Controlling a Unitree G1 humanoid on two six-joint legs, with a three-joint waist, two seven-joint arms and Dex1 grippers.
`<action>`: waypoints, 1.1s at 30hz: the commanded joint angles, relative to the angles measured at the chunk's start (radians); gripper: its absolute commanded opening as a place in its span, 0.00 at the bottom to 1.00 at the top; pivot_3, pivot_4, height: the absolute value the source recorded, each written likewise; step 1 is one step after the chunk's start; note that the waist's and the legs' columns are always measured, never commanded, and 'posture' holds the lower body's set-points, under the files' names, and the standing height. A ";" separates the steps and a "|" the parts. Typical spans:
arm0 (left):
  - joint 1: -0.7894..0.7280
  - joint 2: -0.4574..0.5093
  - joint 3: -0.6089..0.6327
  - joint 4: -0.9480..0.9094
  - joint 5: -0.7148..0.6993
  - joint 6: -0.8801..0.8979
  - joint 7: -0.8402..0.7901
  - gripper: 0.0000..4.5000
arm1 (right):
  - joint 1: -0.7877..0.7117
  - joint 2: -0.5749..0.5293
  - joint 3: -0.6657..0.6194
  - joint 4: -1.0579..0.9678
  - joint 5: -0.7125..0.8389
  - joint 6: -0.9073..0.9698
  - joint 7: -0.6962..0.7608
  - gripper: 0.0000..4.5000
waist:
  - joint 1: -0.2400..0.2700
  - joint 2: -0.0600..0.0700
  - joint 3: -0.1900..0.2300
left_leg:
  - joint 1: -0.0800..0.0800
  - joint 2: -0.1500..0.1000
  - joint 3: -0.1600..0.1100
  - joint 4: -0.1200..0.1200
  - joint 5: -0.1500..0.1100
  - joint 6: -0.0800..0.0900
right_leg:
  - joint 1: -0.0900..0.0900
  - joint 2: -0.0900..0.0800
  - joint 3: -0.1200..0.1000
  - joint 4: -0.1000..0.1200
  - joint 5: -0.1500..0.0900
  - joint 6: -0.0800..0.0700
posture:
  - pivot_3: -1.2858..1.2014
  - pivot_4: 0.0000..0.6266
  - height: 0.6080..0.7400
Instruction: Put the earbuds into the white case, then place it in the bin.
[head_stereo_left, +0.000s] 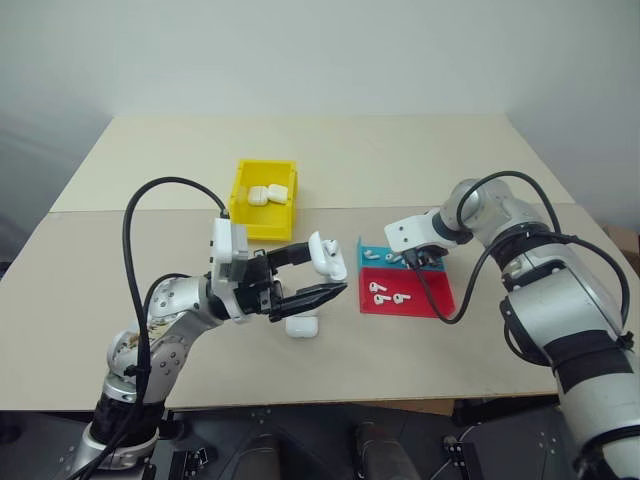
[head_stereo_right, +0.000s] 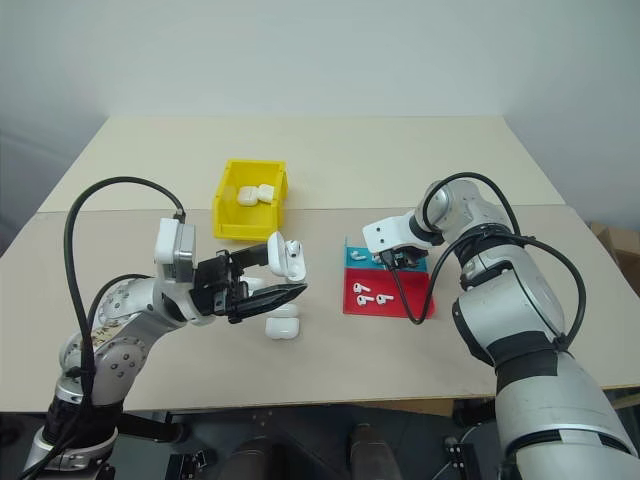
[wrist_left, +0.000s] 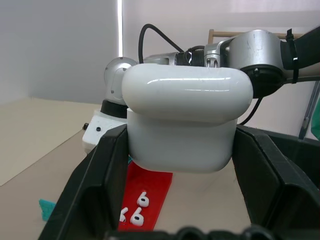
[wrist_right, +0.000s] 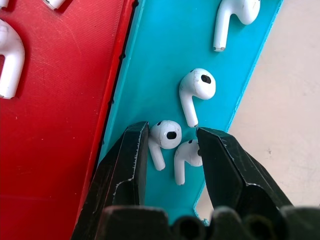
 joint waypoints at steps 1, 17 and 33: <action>0.005 0.002 0.011 -0.012 0.006 -0.028 -0.013 0.63 | -0.022 -0.002 -0.009 0.006 -0.007 0.008 -0.002 0.45 | 0.000 0.000 0.000 | 0.000 0.000 0.000 0.000 0.000 0.000 | 0.000 0.000 0.000 0.000 0.000 0.000 | 0.52 0.24 1.00; 0.021 -0.005 0.025 -0.052 -0.005 -0.025 0.005 0.63 | -0.019 0.021 -0.001 0.025 -0.046 0.054 -0.021 0.20 | 0.000 0.000 0.000 | 0.002 0.000 0.000 0.000 0.000 0.000 | 0.001 0.000 0.001 0.000 0.000 0.000 | 0.52 0.24 1.00; -0.113 -0.085 0.026 -0.037 -0.107 0.037 0.068 0.63 | -0.053 -0.052 -0.316 -0.166 0.287 0.298 0.217 0.20 | 0.001 0.000 0.000 | 0.002 0.000 -0.002 0.000 0.000 0.000 | 0.001 0.000 0.002 0.001 0.000 0.000 | 0.52 0.24 1.00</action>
